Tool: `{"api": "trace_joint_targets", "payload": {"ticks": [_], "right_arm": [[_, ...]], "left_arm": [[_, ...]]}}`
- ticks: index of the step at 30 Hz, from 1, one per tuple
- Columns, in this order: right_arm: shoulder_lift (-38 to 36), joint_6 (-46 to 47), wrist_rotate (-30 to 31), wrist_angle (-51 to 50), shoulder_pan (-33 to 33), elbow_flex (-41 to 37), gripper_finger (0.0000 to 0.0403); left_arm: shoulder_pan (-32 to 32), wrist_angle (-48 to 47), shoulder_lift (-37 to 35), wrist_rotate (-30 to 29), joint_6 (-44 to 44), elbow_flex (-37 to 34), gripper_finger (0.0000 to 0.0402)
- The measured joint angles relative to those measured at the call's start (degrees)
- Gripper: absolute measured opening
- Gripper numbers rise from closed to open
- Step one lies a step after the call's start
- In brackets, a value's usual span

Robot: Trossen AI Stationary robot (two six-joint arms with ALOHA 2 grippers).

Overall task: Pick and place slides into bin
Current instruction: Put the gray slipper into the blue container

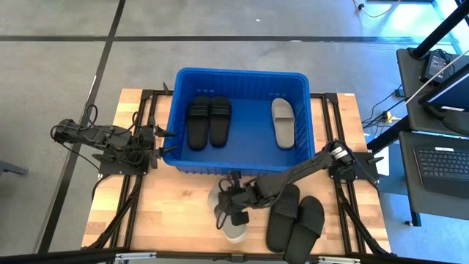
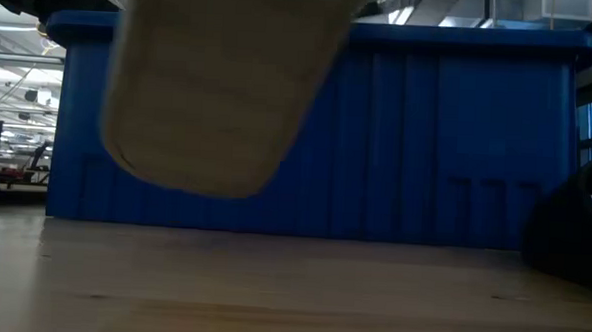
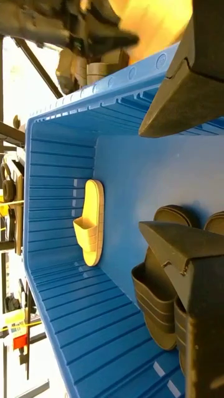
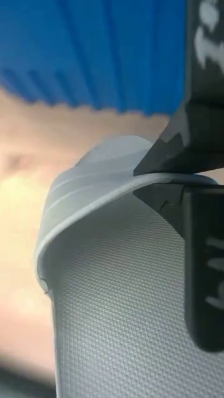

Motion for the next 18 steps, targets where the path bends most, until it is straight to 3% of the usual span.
{"api": "trace_joint_targets", "payload": {"ticks": [3, 7, 15, 18], "right_arm": [[0.0, 0.5, -6.4, -2.0, -1.4, 4.9, 0.0015], [-0.2, 0.5, -8.6, -8.9, -3.0, 11.9, 0.0015], [-0.3, -0.2, -8.2, -11.0, -4.8, 28.2, 0.0015], [-3.3, -1.6, -2.5, -8.1, -5.0, 26.9, 0.0015]], "left_arm": [[0.0, 0.0, 0.0, 0.0, 0.0, 0.0, 0.0227], [0.0, 0.0, 0.0, 0.0, 0.0, 0.0, 0.0227], [0.0, 0.0, 0.0, 0.0, 0.0, 0.0, 0.0227], [0.0, 0.0, 0.0, 0.0, 0.0, 0.0, 0.0227]]}}
